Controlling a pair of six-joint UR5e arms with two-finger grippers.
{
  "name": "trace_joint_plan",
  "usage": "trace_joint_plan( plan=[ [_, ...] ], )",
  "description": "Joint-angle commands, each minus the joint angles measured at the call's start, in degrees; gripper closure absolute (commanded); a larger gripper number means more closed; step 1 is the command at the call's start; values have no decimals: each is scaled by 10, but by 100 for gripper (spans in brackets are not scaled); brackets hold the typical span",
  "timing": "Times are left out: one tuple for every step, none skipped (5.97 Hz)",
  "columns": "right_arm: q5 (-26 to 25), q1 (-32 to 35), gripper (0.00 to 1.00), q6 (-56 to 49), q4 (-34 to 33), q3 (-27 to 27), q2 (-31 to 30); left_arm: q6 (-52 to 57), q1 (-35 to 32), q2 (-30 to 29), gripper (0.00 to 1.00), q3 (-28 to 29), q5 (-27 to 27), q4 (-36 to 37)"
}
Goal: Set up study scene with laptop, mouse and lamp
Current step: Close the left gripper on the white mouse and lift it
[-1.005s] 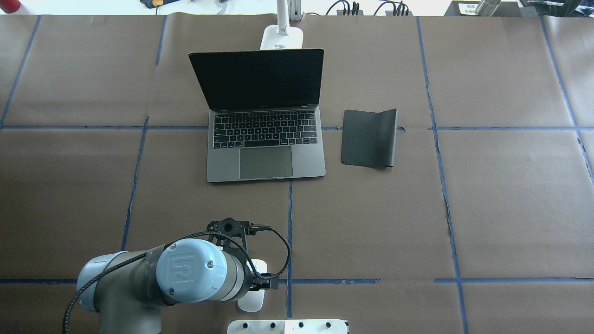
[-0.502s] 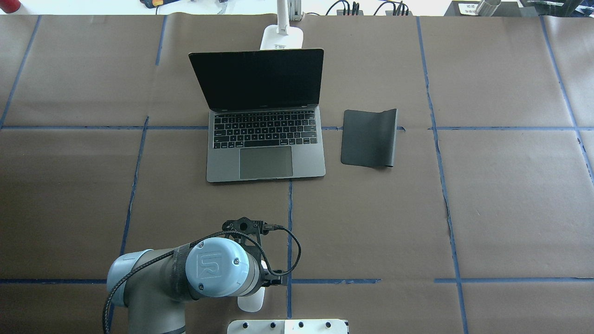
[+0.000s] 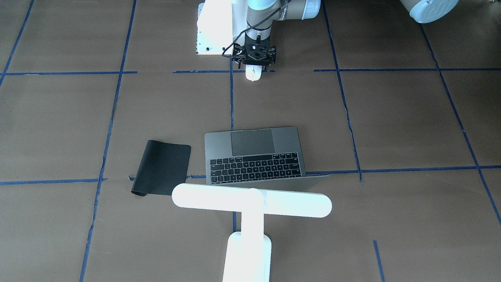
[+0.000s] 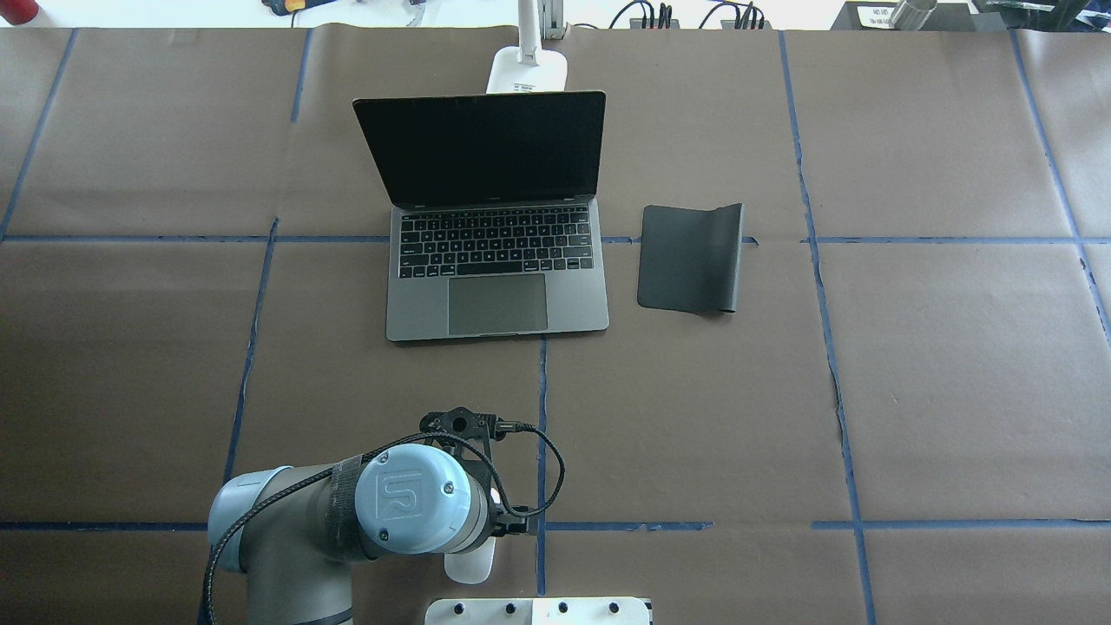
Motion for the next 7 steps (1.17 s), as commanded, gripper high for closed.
trace_joint_plan(
  plan=[
    [0,0,0,0,-1,0,0,1,0,3,8,1,-1,0],
    [0,0,0,2,-1,0,0,1,0,3,8,5,-1,0],
    [0,2,0,2,-1,0,0,1,0,2,16,4,-3,0],
    [0,2,0,2,-1,0,-1,1,0,1,38,2,-5,0],
    [0,2,0,2,-1,0,-1,1,0,1,58,-7,-6,2],
    [1,2,0,3,-2,-1,-4,0,-1,0,60,-12,-6,7],
    [0,9,0,3,-2,0,-6,0,-9,-2,61,-30,-5,10]
  ],
)
